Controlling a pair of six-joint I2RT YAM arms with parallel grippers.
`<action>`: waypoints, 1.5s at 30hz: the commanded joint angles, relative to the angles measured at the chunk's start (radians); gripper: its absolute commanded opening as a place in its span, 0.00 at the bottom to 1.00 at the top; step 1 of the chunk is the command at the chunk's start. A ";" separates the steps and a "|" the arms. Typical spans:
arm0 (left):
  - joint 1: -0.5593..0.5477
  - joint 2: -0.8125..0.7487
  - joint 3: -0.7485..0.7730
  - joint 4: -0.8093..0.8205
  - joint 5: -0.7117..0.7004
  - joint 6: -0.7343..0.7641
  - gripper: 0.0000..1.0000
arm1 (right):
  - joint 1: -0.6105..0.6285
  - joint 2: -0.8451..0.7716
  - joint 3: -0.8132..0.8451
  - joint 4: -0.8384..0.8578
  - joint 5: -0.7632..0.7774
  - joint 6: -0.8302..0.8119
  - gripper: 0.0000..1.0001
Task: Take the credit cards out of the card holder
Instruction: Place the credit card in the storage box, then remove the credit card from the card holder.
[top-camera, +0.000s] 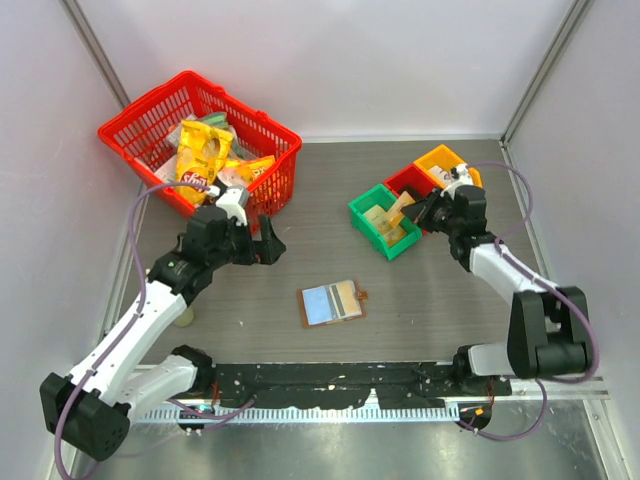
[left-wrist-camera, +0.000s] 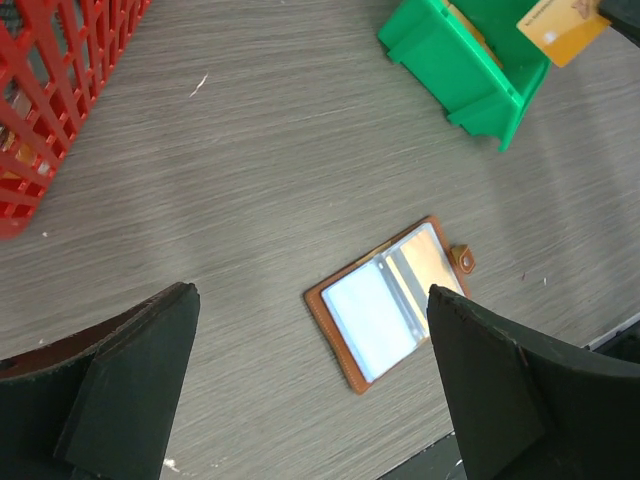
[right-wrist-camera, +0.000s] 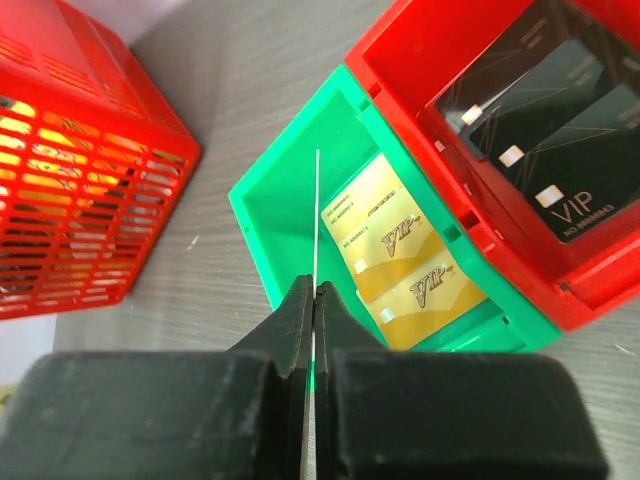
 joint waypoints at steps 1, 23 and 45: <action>-0.013 -0.046 -0.007 -0.041 -0.003 0.075 1.00 | -0.001 0.121 0.099 0.000 -0.154 -0.097 0.01; -0.033 -0.069 -0.024 -0.021 -0.028 0.063 1.00 | 0.081 0.128 0.058 -0.141 0.209 -0.014 0.44; -0.361 0.046 -0.117 0.132 -0.207 -0.317 0.88 | 0.703 -0.130 0.049 -0.357 0.359 -0.022 0.54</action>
